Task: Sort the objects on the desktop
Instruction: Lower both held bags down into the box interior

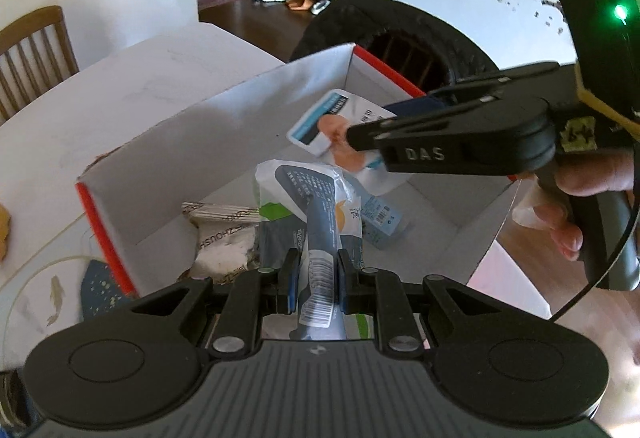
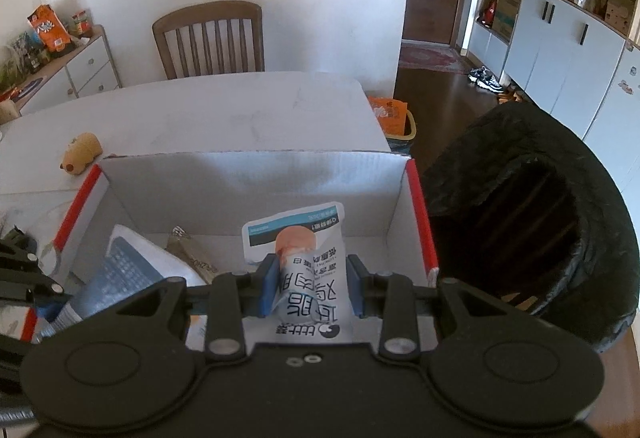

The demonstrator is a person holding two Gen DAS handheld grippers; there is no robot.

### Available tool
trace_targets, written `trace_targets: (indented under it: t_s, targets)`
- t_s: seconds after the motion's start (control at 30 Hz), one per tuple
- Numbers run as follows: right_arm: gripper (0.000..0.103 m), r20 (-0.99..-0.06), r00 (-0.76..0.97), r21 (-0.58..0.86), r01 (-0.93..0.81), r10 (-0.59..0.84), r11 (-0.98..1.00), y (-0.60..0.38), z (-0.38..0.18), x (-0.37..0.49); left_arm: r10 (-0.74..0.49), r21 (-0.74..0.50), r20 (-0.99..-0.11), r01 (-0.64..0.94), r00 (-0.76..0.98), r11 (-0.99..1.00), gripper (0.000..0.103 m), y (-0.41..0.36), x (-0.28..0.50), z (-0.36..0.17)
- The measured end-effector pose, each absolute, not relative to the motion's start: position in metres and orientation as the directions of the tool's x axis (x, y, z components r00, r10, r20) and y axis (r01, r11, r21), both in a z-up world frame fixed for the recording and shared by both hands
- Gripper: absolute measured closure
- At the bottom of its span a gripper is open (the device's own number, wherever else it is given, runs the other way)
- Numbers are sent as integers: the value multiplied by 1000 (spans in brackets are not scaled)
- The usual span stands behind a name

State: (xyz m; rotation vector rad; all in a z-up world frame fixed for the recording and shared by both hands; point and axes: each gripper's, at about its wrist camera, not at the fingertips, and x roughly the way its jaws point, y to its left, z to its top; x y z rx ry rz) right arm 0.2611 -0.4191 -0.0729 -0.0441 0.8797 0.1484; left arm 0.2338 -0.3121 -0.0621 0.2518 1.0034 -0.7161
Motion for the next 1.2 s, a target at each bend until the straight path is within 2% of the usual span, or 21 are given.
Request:
trace_targets:
  t_s: [0.8, 1.2]
  targets:
    - [69, -843, 532, -25, -194, 84, 981, -406, -119, 286, -337, -43, -904, 727, 264, 685, 86, -335, 241, -101]
    - [68, -864, 500, -54, -217, 63, 975, -399, -126, 290, -329, -85, -921, 715, 210, 694, 86, -339, 254, -115]
